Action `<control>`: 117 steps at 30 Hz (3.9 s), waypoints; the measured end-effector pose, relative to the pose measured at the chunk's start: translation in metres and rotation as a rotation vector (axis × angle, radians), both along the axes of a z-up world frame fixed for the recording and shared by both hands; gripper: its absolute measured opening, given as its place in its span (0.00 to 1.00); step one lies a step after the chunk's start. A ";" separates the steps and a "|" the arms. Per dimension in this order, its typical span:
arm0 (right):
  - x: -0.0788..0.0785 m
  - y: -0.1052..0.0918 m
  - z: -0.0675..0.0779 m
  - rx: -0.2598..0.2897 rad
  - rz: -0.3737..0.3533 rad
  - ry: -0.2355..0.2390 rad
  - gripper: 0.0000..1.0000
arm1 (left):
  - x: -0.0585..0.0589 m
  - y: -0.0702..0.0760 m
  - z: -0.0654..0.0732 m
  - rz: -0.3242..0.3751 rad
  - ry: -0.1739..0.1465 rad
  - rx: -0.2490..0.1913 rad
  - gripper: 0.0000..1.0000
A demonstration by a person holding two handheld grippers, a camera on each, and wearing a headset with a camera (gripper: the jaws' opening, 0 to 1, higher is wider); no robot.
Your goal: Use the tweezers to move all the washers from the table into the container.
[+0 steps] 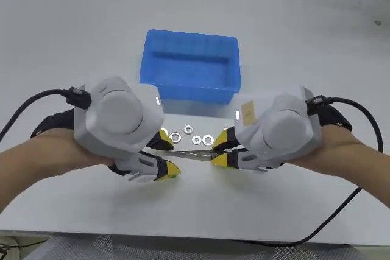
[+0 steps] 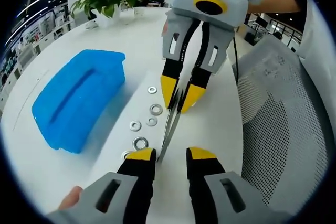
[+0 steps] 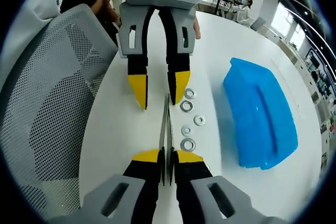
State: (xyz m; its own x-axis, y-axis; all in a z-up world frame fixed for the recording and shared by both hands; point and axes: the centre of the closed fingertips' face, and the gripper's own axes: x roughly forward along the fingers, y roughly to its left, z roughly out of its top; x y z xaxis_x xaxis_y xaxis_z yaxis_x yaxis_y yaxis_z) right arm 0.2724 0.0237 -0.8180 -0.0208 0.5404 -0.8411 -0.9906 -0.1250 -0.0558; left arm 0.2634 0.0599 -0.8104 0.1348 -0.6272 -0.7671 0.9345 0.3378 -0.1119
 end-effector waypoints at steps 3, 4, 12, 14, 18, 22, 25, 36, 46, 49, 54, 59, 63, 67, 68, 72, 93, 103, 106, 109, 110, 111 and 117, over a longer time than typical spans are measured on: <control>-0.001 0.000 0.000 -0.001 0.009 -0.004 0.09 | 0.002 -0.001 0.000 -0.002 0.004 -0.006 0.24; -0.001 0.001 0.000 0.000 0.016 -0.010 0.08 | 0.004 -0.001 0.000 0.000 0.000 -0.007 0.22; 0.001 0.001 0.001 0.046 -0.022 -0.027 0.07 | 0.005 0.003 -0.001 -0.021 -0.004 0.001 0.17; 0.000 0.001 0.002 0.053 -0.025 -0.024 0.07 | 0.007 0.004 -0.002 -0.012 -0.007 0.002 0.14; 0.001 0.003 0.009 0.096 -0.046 -0.025 0.07 | 0.007 0.004 -0.002 -0.023 -0.015 0.005 0.13; -0.001 0.005 0.010 0.112 -0.059 -0.019 0.07 | 0.008 0.005 -0.003 -0.034 -0.031 0.014 0.11; -0.001 0.006 0.012 0.125 -0.073 -0.018 0.07 | 0.009 0.005 -0.003 -0.040 -0.045 0.021 0.08; -0.006 0.014 0.015 0.157 -0.057 -0.019 0.07 | 0.000 0.012 0.002 -0.111 -0.058 0.041 0.07; -0.006 0.029 0.021 0.246 -0.073 0.013 0.07 | -0.003 0.023 0.045 -0.109 -0.059 -0.032 0.06; -0.007 0.034 0.023 0.281 -0.076 0.023 0.07 | -0.003 0.020 0.062 -0.099 -0.057 -0.084 0.06; -0.008 0.035 0.023 0.312 -0.078 0.025 0.07 | -0.004 0.018 0.063 -0.098 -0.057 -0.084 0.06; -0.007 0.032 0.025 0.356 -0.107 0.042 0.07 | -0.003 0.012 0.069 -0.074 -0.057 -0.114 0.06; -0.008 0.030 0.027 0.380 -0.105 0.036 0.07 | -0.002 0.006 0.071 -0.063 -0.052 -0.131 0.06; -0.008 0.027 0.026 0.412 -0.113 0.058 0.06 | 0.002 0.006 0.066 -0.050 -0.061 -0.118 0.07; -0.008 0.026 0.026 0.417 -0.118 0.062 0.06 | 0.003 0.006 0.066 -0.046 -0.058 -0.119 0.07; -0.008 0.028 0.027 0.422 -0.122 0.061 0.06 | 0.000 0.008 0.062 -0.053 -0.015 -0.101 0.15; -0.013 0.034 0.038 0.505 -0.152 0.115 0.06 | -0.001 -0.011 0.088 -0.074 -0.100 -0.241 0.07; -0.017 0.026 0.038 0.495 -0.123 0.113 0.06 | -0.007 -0.037 0.091 -0.103 -0.124 -0.308 0.07; -0.018 0.023 0.038 0.480 -0.105 0.110 0.07 | -0.008 -0.045 0.091 -0.113 -0.142 -0.323 0.07; -0.019 0.019 0.037 0.462 -0.093 0.108 0.07 | -0.010 -0.051 0.092 -0.098 -0.123 -0.352 0.07; -0.019 0.018 0.037 0.459 -0.093 0.106 0.07 | -0.010 -0.052 0.091 -0.098 -0.136 -0.356 0.07; -0.019 0.018 0.037 0.455 -0.097 0.104 0.07 | -0.010 -0.053 0.091 -0.097 -0.139 -0.356 0.07; -0.015 0.019 0.037 0.439 -0.122 0.080 0.09 | -0.004 -0.049 0.093 -0.095 -0.178 -0.334 0.06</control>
